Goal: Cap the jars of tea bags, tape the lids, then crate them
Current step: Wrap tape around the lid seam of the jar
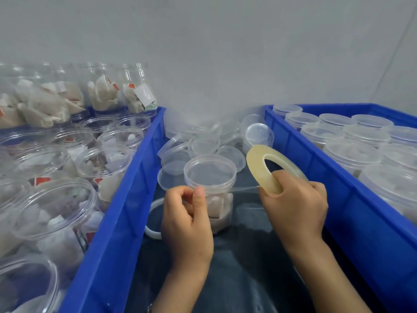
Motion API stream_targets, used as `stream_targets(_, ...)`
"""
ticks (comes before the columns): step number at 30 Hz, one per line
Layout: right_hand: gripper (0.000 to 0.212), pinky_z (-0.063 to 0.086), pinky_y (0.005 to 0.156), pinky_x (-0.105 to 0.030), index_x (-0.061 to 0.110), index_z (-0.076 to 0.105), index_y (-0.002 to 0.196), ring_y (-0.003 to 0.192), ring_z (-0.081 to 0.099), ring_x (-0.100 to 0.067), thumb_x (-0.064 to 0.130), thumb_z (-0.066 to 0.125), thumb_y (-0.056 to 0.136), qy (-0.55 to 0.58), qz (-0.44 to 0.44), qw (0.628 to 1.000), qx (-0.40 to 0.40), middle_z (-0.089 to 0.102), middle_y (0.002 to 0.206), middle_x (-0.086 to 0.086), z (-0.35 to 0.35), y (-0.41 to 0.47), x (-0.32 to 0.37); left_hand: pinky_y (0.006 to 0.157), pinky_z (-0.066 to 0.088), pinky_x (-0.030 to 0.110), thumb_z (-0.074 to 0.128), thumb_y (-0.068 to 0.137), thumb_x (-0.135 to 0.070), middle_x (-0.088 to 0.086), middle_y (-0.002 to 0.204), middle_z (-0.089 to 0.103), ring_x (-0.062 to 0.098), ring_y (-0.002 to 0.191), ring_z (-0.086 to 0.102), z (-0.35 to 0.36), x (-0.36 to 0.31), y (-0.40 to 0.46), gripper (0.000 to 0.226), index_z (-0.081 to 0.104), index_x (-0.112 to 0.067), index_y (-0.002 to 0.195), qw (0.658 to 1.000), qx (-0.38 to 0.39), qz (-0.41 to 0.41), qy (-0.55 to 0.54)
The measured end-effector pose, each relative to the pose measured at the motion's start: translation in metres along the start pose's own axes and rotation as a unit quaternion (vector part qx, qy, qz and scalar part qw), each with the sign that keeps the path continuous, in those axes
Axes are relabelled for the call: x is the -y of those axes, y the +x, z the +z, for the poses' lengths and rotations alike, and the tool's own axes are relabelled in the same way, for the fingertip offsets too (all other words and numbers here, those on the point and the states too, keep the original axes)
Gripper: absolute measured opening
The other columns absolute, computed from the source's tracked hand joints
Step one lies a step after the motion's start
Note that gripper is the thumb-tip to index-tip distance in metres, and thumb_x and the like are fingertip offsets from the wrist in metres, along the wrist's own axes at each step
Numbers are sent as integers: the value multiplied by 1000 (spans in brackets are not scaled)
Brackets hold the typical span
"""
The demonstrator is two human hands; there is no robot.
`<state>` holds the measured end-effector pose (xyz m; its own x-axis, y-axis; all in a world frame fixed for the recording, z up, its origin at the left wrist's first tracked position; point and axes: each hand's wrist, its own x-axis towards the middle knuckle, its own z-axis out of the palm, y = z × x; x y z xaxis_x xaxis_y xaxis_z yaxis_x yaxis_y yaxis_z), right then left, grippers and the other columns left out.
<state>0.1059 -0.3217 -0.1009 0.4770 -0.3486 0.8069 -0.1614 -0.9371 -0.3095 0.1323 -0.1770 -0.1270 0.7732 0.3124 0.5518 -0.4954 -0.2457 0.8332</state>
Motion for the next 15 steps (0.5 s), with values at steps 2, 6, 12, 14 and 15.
stream_targets(2, 23, 42, 57, -36, 5, 60, 55, 45, 30, -19, 5, 83, 60, 6, 0, 1000, -10, 52, 44, -8, 0, 0, 0, 58, 46, 29, 51, 87, -41, 5, 73, 60, 16, 58, 59, 1, 1, 1, 12, 43, -33, 82, 999, -14, -38, -29)
stream_targets(6, 25, 40, 56, -34, 4, 61, 55, 49, 27, -17, 2, 85, 54, 14, 3, 1000, -19, 52, 43, -8, -1, -1, 2, 62, 43, 28, 56, 92, -20, 2, 83, 60, 19, 64, 58, 3, 4, 7, 18, 42, -31, 88, 990, -49, -118, -67)
stream_targets(12, 26, 41, 54, -34, 4, 61, 55, 50, 27, -17, 2, 86, 51, 11, 7, 1000, -20, 52, 43, -8, -2, -1, 4, 89, 37, 5, 53, 79, -52, -21, 118, 48, -17, 107, 48, 4, 3, 8, 51, 38, -29, 122, 983, 10, -111, -145)
stream_targets(14, 25, 41, 55, -33, 4, 61, 55, 46, 28, -20, 3, 86, 52, 6, 6, 1000, -18, 52, 43, -8, -2, -1, 4, 94, 34, 5, 53, 69, -62, -29, 128, 42, -18, 117, 42, 5, -1, 5, 69, 30, -39, 130, 975, 105, -113, -159)
stream_targets(15, 25, 41, 55, -33, 5, 61, 55, 45, 29, -21, 3, 86, 53, 3, 5, 1000, -15, 52, 43, -8, -2, -1, 3, 92, 35, 4, 55, 67, -62, -29, 128, 45, -18, 116, 44, 6, -1, 5, 72, 32, -39, 132, 973, 129, -109, -159)
